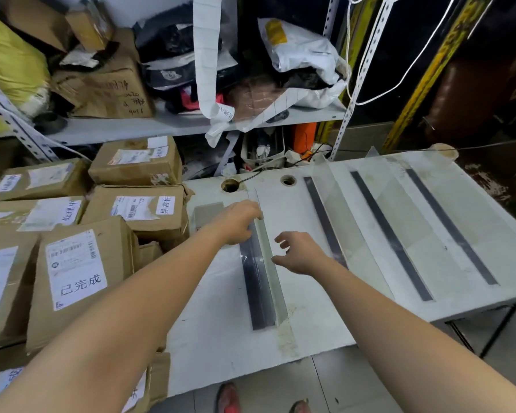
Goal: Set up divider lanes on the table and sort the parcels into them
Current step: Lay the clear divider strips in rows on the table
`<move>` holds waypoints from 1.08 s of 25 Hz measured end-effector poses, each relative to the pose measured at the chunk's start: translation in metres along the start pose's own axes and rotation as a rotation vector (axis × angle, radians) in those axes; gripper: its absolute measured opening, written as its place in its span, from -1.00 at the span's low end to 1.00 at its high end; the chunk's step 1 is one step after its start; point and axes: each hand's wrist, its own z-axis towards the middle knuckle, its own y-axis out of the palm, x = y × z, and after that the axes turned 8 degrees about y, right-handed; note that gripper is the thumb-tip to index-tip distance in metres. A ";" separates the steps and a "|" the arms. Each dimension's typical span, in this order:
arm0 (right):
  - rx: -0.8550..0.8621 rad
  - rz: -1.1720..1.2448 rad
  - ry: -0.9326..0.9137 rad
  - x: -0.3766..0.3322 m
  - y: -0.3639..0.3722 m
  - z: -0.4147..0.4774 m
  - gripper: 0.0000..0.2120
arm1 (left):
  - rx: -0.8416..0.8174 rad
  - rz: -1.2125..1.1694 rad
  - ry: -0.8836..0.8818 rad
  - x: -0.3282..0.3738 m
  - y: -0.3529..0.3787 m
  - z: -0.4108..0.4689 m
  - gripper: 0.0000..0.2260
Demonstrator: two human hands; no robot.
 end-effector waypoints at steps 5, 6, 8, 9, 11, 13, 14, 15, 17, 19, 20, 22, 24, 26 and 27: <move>-0.039 0.059 0.091 0.003 0.026 0.003 -0.44 | -0.090 0.040 0.169 -0.018 0.014 0.015 -0.72; -0.042 0.074 0.102 0.003 0.029 0.003 -0.45 | -0.099 0.044 0.181 -0.022 0.015 0.017 -0.76; -0.050 0.116 0.124 0.003 0.031 0.003 -0.47 | -0.122 0.064 0.206 -0.031 0.014 0.021 -0.83; -0.062 0.154 0.143 0.003 0.032 0.002 -0.48 | -0.133 0.085 0.215 -0.035 0.014 0.022 -0.86; -0.096 0.245 0.186 0.002 0.032 -0.002 -0.45 | -0.147 0.122 0.224 -0.043 0.013 0.024 -0.90; -0.116 0.300 0.206 0.003 0.030 -0.005 -0.42 | -0.144 0.145 0.223 -0.048 0.011 0.028 -0.89; -0.126 0.315 0.215 0.005 0.029 -0.006 -0.43 | -0.142 0.154 0.218 -0.050 0.010 0.030 -0.88; -0.137 0.325 0.224 0.008 0.028 -0.007 -0.43 | -0.146 0.161 0.210 -0.052 0.007 0.034 -0.88; -0.156 0.341 0.236 0.018 0.025 -0.009 -0.43 | -0.155 0.164 0.188 -0.057 0.003 0.041 -0.86; -0.167 0.322 0.242 0.033 0.017 -0.010 -0.42 | -0.137 0.182 0.166 -0.059 -0.002 0.050 -0.84; -0.174 0.305 0.245 0.040 0.012 -0.010 -0.41 | -0.125 0.183 0.153 -0.060 -0.004 0.054 -0.83; -0.190 0.280 0.237 0.052 0.005 -0.011 -0.40 | -0.121 0.177 0.121 -0.059 -0.009 0.065 -0.84; -0.198 0.263 0.208 0.059 0.000 -0.011 -0.40 | -0.122 0.189 0.096 -0.055 -0.011 0.077 -0.83; -0.205 0.236 0.166 0.064 -0.005 -0.010 -0.40 | -0.120 0.186 0.067 -0.054 -0.013 0.090 -0.84; -0.206 0.223 0.144 0.065 -0.007 -0.009 -0.41 | -0.125 0.180 0.054 -0.055 -0.014 0.096 -0.86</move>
